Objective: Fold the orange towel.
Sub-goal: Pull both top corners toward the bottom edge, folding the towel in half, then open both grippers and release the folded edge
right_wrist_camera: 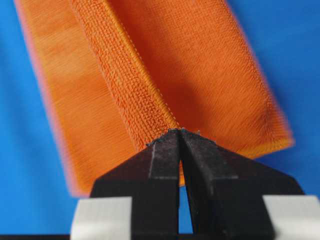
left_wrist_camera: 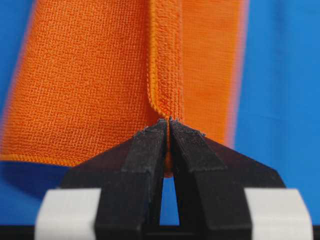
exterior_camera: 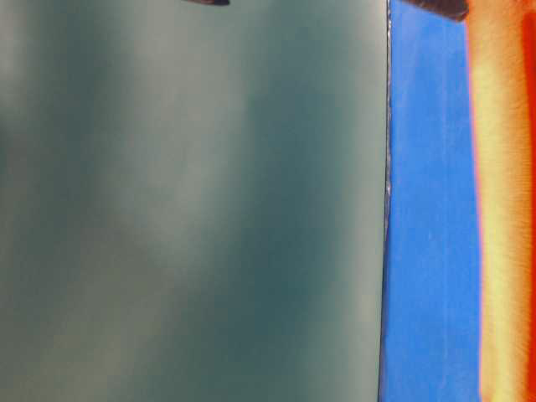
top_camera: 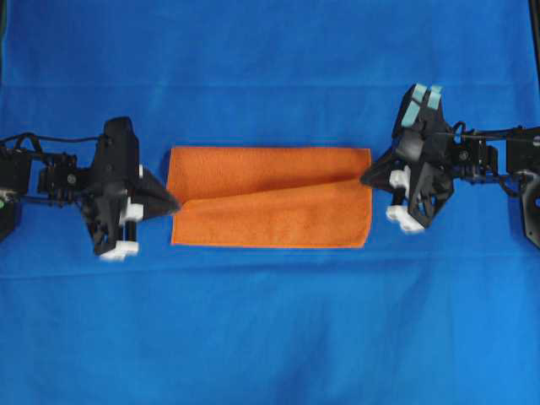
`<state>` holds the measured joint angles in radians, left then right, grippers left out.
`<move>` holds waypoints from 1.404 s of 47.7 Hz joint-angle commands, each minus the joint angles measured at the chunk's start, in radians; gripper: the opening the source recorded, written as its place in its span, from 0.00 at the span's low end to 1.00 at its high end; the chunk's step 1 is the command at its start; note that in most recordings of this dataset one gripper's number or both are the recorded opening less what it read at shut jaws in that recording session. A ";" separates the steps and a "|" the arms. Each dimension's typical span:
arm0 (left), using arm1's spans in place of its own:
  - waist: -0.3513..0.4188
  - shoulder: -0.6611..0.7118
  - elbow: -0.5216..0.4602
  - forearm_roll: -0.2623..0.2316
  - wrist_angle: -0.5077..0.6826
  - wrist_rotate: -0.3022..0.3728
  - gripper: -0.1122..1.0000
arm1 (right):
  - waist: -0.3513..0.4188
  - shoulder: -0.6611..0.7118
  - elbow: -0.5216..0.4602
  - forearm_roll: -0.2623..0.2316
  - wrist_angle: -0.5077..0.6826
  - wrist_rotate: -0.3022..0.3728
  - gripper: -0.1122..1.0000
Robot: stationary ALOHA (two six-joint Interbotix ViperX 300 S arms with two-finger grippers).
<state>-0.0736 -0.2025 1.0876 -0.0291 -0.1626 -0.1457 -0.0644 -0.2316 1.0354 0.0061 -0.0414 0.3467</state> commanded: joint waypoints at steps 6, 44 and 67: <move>-0.055 -0.003 -0.014 0.000 0.021 -0.055 0.11 | 0.049 -0.009 -0.009 0.002 0.002 0.035 0.12; -0.021 0.071 -0.071 0.000 0.008 -0.048 0.63 | 0.066 0.060 -0.057 0.002 0.009 0.044 0.45; 0.087 -0.032 -0.069 0.002 0.049 0.083 0.73 | -0.060 -0.083 -0.032 -0.037 0.080 0.032 0.62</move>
<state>-0.0138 -0.2347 1.0354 -0.0291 -0.1089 -0.0782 -0.0905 -0.3053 1.0124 -0.0245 0.0383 0.3804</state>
